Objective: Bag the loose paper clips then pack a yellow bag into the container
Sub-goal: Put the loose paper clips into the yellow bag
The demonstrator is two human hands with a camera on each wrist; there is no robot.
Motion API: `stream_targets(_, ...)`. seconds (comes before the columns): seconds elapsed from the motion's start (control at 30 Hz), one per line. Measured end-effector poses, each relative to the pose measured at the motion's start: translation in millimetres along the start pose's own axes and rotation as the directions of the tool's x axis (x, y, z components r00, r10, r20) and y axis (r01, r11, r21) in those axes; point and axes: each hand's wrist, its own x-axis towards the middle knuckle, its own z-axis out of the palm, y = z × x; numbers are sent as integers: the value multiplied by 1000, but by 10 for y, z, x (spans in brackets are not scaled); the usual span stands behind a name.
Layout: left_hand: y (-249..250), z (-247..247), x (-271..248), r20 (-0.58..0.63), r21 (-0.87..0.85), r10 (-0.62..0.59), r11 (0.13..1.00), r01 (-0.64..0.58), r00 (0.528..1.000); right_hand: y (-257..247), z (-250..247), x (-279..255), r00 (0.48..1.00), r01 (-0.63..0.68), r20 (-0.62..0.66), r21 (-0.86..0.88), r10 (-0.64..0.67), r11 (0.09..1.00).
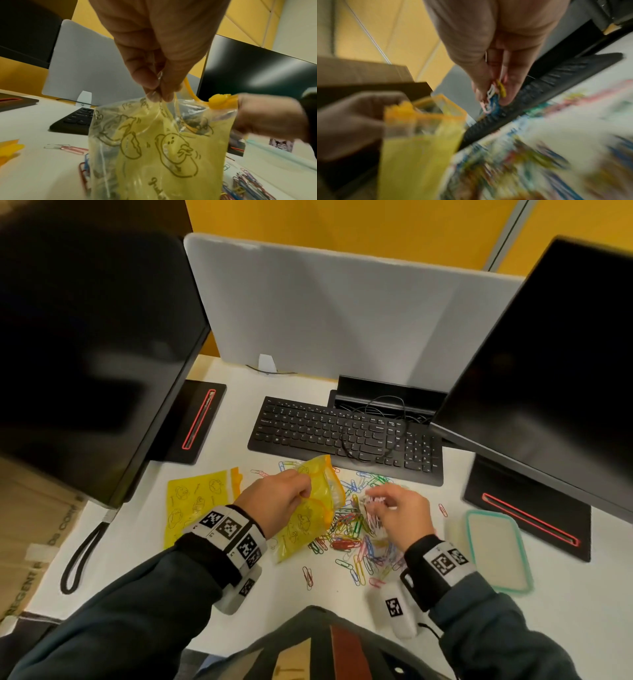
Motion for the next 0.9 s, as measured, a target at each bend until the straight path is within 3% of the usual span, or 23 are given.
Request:
stream_targets(0.13, 117, 33, 101, 18, -45, 12, 999, -11, 1000, -477, -153, -14, 982, 189, -63, 273, -178, 943)
stream_targets(0.2, 193, 32, 141, 6, -76, 28, 997, -27, 1000, -602, -131, 14, 964, 265, -114, 329, -240, 906)
stream_targets(0.3, 295, 7, 168, -59, -142, 26, 989, -34, 998, -632, -39, 42, 943, 328, -156, 293, -293, 898)
stream_targets(0.43, 333, -27, 163, -150, -195, -24, 981, -6, 988, -540, 28, -14, 920, 391, -114, 227, -374, 892)
stream_targets(0.57, 291, -23, 155, -150, -213, -44, 977, 11, 988, -467, -46, -71, 886, 457, -162, 142, -435, 878)
stream_targets(0.63, 279, -24, 146, -148, -202, -47, 979, 16, 988, -294, -129, -25, 904, 397, -207, 83, -374, 914)
stream_targets(0.73, 236, -34, 116, -171, -183, -59, 983, 27, 983, 185, -307, 71, 980, 42, -193, -37, -48, 998)
stream_targets(0.8, 200, -56, 90, -183, -178, -83, 983, 50, 980, 463, -431, 69, 972, -192, -159, -102, 174, 976)
stream_targets(0.9, 131, -78, 70, -176, -184, -117, 979, 85, 977, 686, -569, 47, 936, -343, -142, -169, 322, 924)
